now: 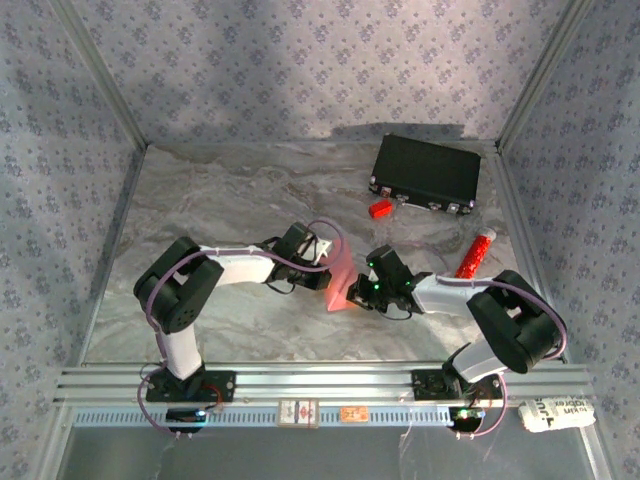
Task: Fold a paper plane with a square sheet of paper (pick it up from the middle)
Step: Fold the triangle a second time at the center of the table.
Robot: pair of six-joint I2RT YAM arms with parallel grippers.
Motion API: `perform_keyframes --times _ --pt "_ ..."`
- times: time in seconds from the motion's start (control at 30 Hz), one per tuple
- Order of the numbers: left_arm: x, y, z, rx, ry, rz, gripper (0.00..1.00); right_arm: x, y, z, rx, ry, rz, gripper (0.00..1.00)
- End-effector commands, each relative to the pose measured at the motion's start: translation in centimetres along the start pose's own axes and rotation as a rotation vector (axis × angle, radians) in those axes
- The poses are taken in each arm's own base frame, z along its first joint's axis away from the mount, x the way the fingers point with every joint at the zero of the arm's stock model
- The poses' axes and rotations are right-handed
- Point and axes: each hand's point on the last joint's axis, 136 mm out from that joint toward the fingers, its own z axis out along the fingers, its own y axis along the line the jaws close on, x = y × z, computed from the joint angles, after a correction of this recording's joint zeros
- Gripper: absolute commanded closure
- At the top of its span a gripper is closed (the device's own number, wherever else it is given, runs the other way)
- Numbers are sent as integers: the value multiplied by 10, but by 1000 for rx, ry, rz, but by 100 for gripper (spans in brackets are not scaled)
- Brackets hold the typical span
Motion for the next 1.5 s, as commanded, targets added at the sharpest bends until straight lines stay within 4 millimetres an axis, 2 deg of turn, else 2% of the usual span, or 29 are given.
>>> perform_keyframes --times 0.0,0.3,0.47,0.7,1.23,1.33,1.47 --pt "8 4 -3 -18 22 -7 100 11 -31 2 121 42 26 94" --pt "6 4 -4 -17 17 -9 100 11 -31 2 120 40 25 94" --pt "-1 -1 -12 -11 -18 -3 100 10 -30 2 116 39 24 94" --pt "-2 -1 -2 19 1 -10 100 11 -29 2 113 41 23 93" --pt "3 0 5 26 28 -12 100 12 -30 3 112 47 21 93" --pt "6 2 5 20 36 -16 100 8 -23 1 87 36 13 92" --pt "8 4 5 14 42 -22 100 -4 9 -9 -35 -18 -15 91"
